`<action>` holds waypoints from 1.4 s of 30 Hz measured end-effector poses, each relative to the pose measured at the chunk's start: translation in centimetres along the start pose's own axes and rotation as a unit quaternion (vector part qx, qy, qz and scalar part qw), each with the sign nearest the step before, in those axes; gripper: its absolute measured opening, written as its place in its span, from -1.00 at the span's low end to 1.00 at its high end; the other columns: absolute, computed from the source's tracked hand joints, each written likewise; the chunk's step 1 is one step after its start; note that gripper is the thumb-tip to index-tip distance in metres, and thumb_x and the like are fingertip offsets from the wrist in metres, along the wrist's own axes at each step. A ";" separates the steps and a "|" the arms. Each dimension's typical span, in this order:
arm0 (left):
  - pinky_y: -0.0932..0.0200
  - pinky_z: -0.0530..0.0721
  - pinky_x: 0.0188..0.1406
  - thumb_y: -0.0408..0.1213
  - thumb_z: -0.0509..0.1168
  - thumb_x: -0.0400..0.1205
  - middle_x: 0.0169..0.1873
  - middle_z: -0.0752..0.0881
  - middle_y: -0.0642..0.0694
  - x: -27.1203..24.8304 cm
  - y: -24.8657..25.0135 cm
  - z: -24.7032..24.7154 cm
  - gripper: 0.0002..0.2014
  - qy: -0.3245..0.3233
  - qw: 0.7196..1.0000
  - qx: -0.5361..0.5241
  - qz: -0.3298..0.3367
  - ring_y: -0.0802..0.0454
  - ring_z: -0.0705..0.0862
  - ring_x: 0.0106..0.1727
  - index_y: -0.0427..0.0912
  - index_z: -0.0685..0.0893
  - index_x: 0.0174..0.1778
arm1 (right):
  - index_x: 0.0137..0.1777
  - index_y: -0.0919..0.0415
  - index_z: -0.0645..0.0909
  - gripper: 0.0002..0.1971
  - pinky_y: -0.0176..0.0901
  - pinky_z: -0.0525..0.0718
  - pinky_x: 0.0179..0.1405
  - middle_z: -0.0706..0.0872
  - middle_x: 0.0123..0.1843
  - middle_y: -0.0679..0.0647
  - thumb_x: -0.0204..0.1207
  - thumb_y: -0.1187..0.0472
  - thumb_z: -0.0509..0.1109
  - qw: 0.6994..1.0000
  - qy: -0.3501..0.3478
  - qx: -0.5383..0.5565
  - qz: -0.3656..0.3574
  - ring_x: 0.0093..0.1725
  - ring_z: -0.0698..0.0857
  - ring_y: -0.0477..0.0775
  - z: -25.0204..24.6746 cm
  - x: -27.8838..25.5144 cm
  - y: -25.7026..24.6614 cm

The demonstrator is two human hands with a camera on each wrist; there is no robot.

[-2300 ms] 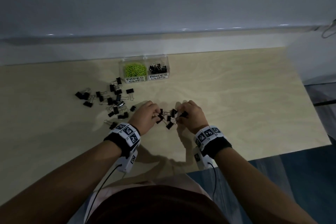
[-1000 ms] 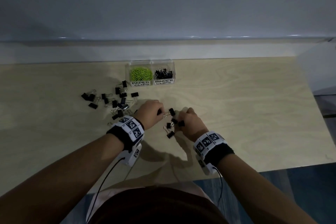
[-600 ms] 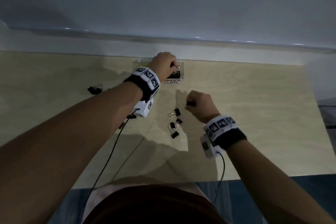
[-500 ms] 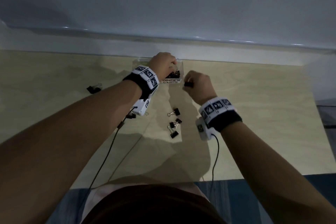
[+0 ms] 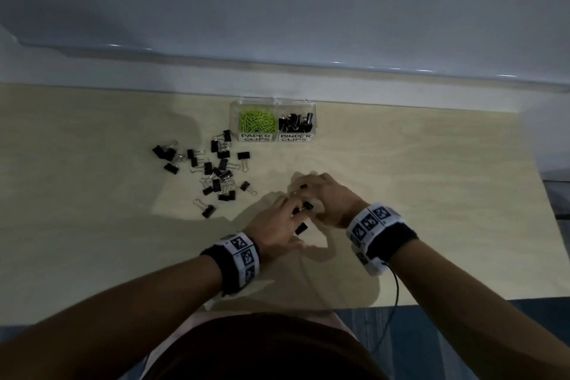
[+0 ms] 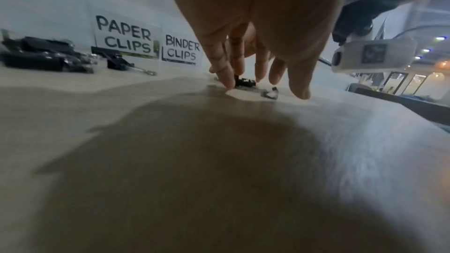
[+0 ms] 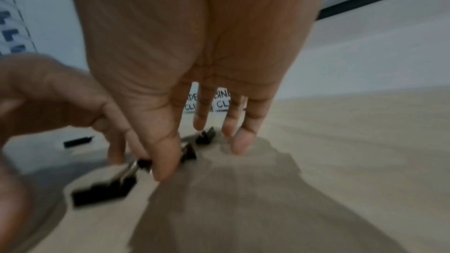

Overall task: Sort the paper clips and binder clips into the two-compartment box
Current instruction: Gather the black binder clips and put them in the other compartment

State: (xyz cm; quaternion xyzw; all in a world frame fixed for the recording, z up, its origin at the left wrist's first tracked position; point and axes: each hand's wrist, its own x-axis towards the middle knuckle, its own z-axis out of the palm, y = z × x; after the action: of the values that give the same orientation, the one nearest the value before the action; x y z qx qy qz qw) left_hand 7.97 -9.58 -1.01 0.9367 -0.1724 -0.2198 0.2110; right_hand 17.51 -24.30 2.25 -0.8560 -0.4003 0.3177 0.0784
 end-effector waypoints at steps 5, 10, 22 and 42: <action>-0.10 0.46 0.36 -0.04 0.23 0.62 0.38 0.44 -0.23 0.7 0.0 0.8 -0.56 -0.003 1.000 0.027 0.007 -0.21 0.33 0.42 -0.30 0.58 0.27 | 0.23 -0.04 0.65 -0.56 -0.02 0.51 0.26 0.50 0.42 -0.05 0.32 0.22 0.52 0.998 0.052 0.028 0.025 0.26 0.41 0.13 2.4 -0.2 1.3; -0.13 0.70 -0.11 -0.22 0.23 0.55 -0.04 0.60 -0.28 -0.3 -1.4 0.8 -0.76 0.074 0.997 0.002 0.037 -0.24 0.58 0.05 -0.34 0.66 -0.10 | 0.04 0.22 0.73 -0.74 -0.05 0.53 0.13 0.62 0.22 0.18 0.33 0.31 0.51 0.993 0.104 0.047 0.035 0.08 0.54 0.27 3.0 -0.7 1.8; -0.11 0.62 -0.03 -0.23 0.13 0.62 0.12 0.44 -0.27 -0.5 -1.5 -0.4 -0.72 0.033 0.998 0.054 -0.017 -0.20 0.48 0.11 -0.36 0.62 0.05 | -0.16 0.20 0.67 -0.79 -0.04 0.64 -0.14 0.60 -0.10 0.15 0.19 0.35 0.53 0.971 0.165 0.157 0.072 -0.17 0.63 0.20 4.7 -0.5 1.5; 0.21 0.60 0.09 -0.32 0.31 0.61 0.13 0.73 -0.21 7.5 -5.0 -13.4 -0.73 0.254 0.928 -0.248 -0.110 -0.06 0.70 0.11 -0.27 0.65 0.22 | -0.14 0.22 0.69 -0.88 -0.24 0.62 -0.14 0.74 -0.10 0.14 0.32 0.32 0.52 0.906 0.347 0.158 0.185 -0.15 0.71 0.08 -8.1 8.2 1.9</action>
State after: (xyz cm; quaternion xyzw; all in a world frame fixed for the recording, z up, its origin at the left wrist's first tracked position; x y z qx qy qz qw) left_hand 21.87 -4.20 5.01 0.8923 0.0513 -0.0323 0.4474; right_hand 27.58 -18.54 3.91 -0.9472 -0.1273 0.0686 0.2862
